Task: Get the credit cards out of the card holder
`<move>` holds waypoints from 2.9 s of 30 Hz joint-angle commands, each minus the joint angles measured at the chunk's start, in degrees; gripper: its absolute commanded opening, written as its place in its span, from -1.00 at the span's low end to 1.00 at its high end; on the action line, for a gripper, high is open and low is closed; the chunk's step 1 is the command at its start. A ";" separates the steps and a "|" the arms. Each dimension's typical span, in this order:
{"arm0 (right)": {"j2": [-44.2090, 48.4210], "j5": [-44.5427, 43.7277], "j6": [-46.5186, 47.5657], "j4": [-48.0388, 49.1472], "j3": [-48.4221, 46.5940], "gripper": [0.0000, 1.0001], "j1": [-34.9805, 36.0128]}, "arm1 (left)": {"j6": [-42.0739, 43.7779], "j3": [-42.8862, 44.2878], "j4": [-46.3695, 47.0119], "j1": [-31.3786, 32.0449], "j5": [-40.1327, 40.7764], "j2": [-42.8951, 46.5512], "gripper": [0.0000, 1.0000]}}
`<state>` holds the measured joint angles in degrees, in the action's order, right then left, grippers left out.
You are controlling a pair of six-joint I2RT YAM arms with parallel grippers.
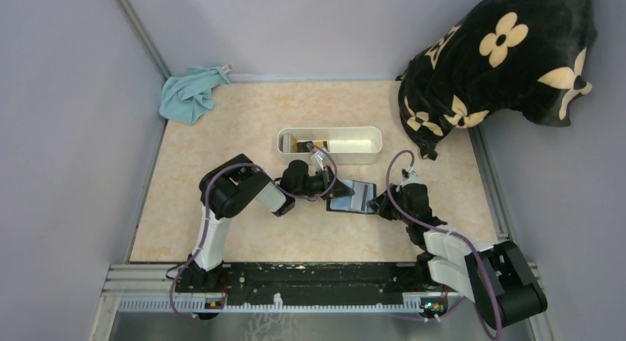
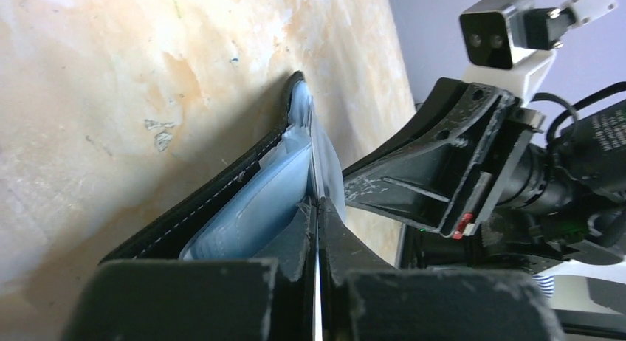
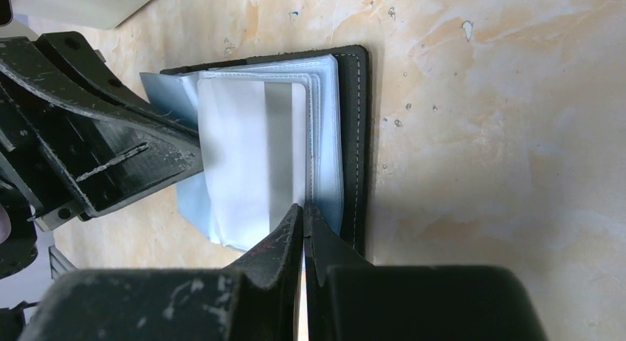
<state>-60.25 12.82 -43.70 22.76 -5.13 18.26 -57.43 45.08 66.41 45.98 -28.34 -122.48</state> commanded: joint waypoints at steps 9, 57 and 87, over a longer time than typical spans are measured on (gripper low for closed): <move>3.75 -1.58 1.14 -7.72 0.12 -0.95 1.17 | 12.57 -1.57 -21.48 1.96 -2.21 6.14 -1.00; 4.27 0.73 2.36 -4.46 -1.44 -0.99 1.07 | 16.16 -5.16 -27.45 -9.98 -11.22 22.49 -1.00; 11.91 30.15 -3.91 25.83 -1.19 -0.07 -4.75 | -5.05 -10.01 8.15 -10.46 -27.39 20.88 -1.00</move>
<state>-47.92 38.63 -47.09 43.31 -4.86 13.74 -58.70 35.62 66.65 35.83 -53.43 -100.16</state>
